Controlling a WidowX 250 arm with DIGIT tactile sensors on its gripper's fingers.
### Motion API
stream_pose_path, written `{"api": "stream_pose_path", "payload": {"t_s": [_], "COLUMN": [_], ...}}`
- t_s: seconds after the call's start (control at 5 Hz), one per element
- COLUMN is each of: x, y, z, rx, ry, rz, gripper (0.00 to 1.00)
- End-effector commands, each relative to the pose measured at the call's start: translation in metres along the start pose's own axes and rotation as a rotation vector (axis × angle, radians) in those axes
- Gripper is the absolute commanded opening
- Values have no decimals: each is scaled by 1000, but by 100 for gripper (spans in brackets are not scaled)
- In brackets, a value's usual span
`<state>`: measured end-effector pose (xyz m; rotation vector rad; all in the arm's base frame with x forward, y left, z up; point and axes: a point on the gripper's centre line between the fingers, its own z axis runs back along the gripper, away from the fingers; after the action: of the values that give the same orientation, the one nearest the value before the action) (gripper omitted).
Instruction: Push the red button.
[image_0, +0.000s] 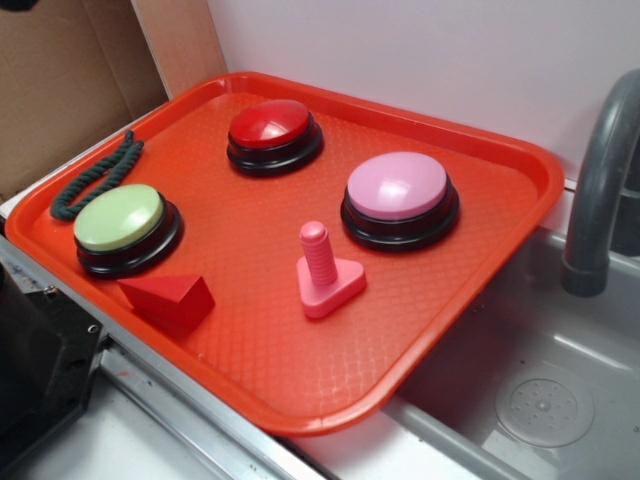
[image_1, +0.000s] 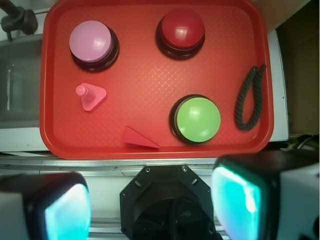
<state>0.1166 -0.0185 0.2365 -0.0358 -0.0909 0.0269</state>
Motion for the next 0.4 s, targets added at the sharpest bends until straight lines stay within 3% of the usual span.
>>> {"api": "stream_pose_path", "payload": {"t_s": [0.0,0.2], "x": [0,35], "y": [0,47], "z": [0,-39], "rx": [0,-4], "ry": [0,111], "rz": [0,-99], "gripper": [100,100]}}
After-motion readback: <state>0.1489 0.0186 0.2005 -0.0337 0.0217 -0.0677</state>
